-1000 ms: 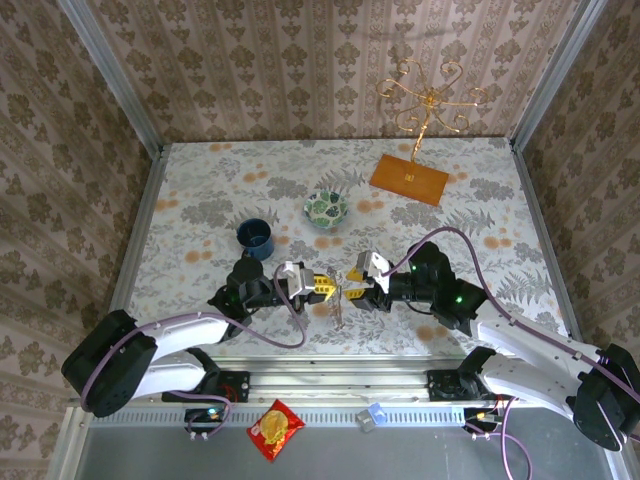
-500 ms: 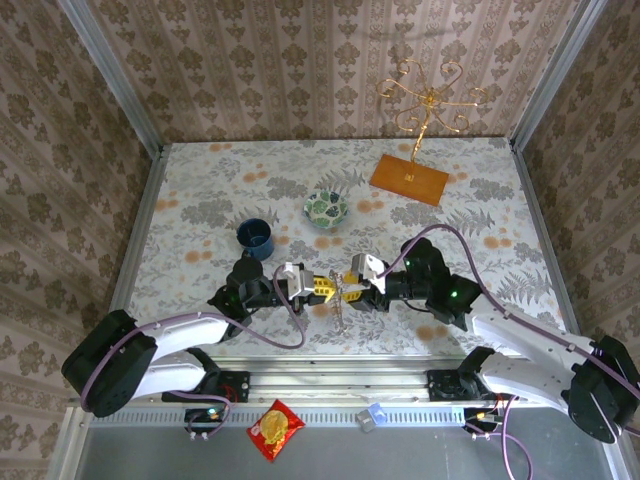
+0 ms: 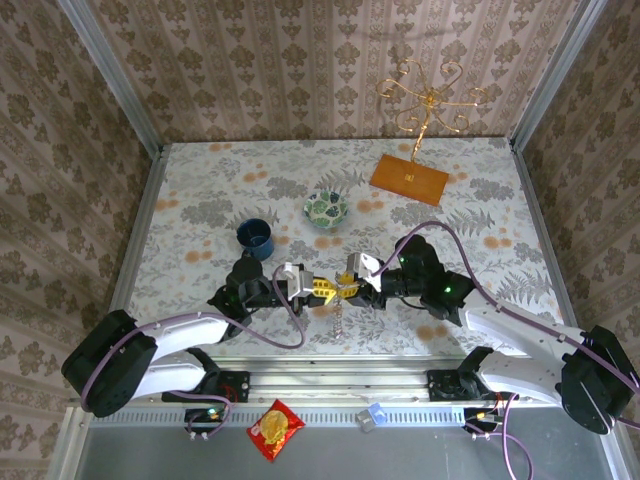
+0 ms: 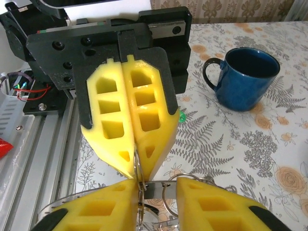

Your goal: Put the keys on the keyring

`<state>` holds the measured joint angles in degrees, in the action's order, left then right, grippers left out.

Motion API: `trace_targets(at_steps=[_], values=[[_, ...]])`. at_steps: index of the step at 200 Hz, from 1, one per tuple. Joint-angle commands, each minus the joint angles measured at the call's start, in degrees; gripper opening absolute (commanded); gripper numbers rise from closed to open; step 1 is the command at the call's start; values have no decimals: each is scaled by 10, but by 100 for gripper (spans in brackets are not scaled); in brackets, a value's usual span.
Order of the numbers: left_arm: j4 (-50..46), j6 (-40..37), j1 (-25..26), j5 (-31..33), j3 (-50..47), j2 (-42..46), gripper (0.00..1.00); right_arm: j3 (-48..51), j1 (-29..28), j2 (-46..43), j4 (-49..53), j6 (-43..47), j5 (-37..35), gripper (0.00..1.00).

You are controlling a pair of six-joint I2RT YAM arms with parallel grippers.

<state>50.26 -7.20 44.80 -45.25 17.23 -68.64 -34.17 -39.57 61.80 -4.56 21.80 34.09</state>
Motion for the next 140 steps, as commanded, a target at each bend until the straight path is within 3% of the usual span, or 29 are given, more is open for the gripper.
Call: trace_targets(at_steps=[1,35,68,140], values=[[46,17,-2,-28,5,-3,0,-23,3,8,-18,11,24,22],[53,20,-1,-23,3,-6,0,-37,2,20,-3,18,47,0],[19,7,-2,22,-2,9,21,-58,2,15,65,51,27,0],[-152,-56,-2,52,42,47,21,-152,-18,59,251,138,-33,0]])
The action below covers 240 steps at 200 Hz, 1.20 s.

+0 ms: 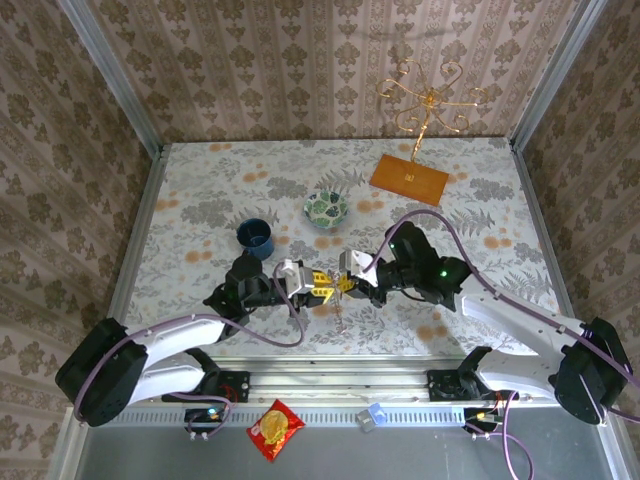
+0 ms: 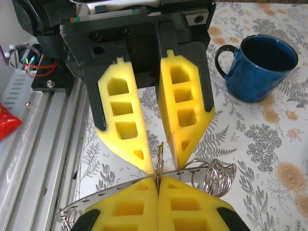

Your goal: Put the keys on the keyring

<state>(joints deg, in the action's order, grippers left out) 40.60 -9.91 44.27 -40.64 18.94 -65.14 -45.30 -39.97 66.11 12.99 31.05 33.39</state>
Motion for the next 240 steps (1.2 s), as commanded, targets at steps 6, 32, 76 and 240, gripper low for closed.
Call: trace_targets(at_steps=[6,32,76,240], values=[[-63,-30,3,7,28,13,20,-49,-18,21,88,52,-34,0],[-95,-43,3,7,40,19,21,-84,-34,41,136,77,-69,0],[-159,-81,13,2,66,20,20,-124,-50,68,175,100,-92,0],[-37,-26,15,-26,17,35,0,19,-22,-26,-27,-34,-36,32]])
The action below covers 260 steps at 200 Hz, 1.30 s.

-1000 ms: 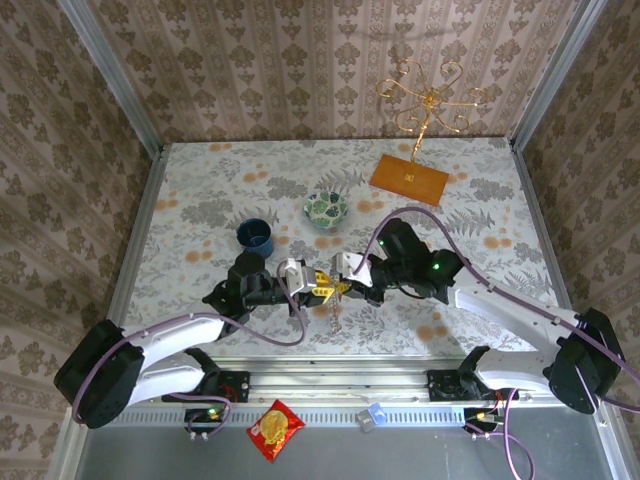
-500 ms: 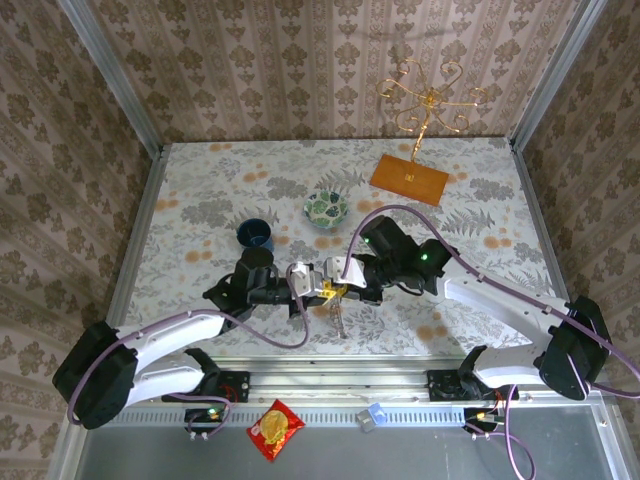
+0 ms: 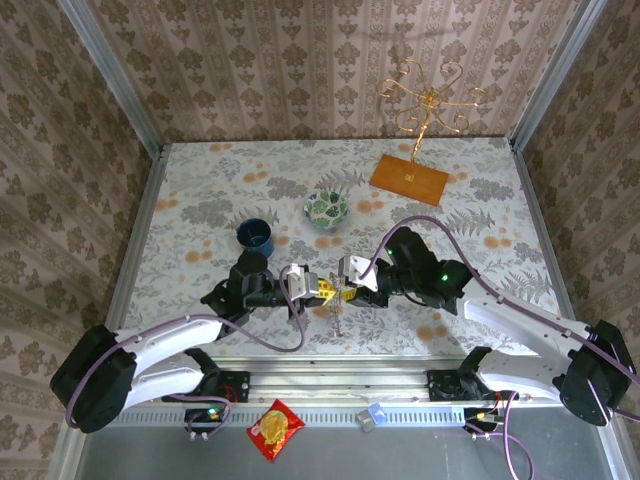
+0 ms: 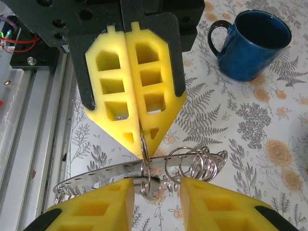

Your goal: Put the keys on the keyring

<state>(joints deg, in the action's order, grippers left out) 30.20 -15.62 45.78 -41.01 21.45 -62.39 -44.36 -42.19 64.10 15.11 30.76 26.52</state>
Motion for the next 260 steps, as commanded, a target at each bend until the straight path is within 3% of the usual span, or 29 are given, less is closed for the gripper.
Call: trace_targets(at_steps=[1,89,105,122,138,164,183,221,260], values=[[68,32,0,-22,-9,8,0,11,1,-5,-50,-32,33,32],[153,74,-3,-30,-32,-2,0,12,1,23,-72,-40,55,24],[175,85,-5,-33,-35,-7,0,12,1,29,-71,-37,57,17],[190,94,-7,-34,-38,-12,0,7,1,31,-62,-29,60,0],[186,96,-12,-25,-40,-12,3,-2,1,28,-48,-17,53,0],[140,75,-16,-14,-35,-2,19,-25,1,27,-2,12,36,0],[69,42,-14,-1,-19,6,25,-54,0,36,47,35,31,0],[-51,-18,-10,6,20,17,24,-96,-9,52,107,66,12,0],[-98,-55,-10,3,50,6,18,-144,-29,82,174,93,-32,0]])
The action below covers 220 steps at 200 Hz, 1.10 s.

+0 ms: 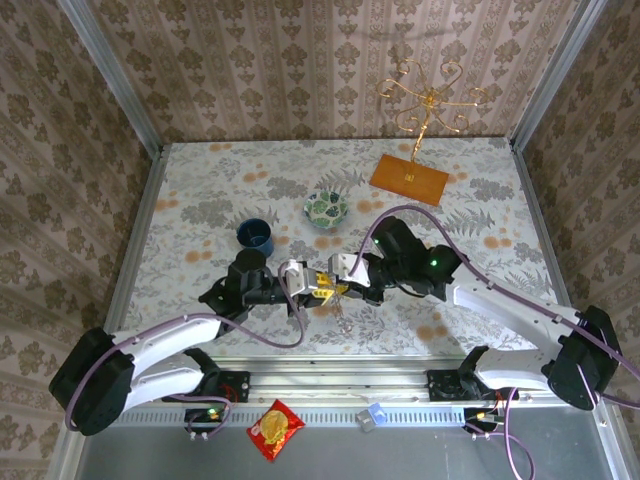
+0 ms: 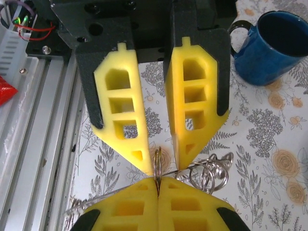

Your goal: Put the keys on the keyring

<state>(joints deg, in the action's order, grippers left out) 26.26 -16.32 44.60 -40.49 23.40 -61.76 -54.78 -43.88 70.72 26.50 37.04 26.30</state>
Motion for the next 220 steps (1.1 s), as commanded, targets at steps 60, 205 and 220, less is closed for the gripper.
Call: trace_targets(at_steps=[60,205,220], values=[[-105,-80,0,-12,66,-22,0,-72,-27,29,70,29,-40,0],[52,-25,4,-31,-11,8,0,74,-5,-56,-87,-52,-44,27],[51,-26,4,-32,-12,8,0,72,-5,-52,-90,-50,-45,24]])
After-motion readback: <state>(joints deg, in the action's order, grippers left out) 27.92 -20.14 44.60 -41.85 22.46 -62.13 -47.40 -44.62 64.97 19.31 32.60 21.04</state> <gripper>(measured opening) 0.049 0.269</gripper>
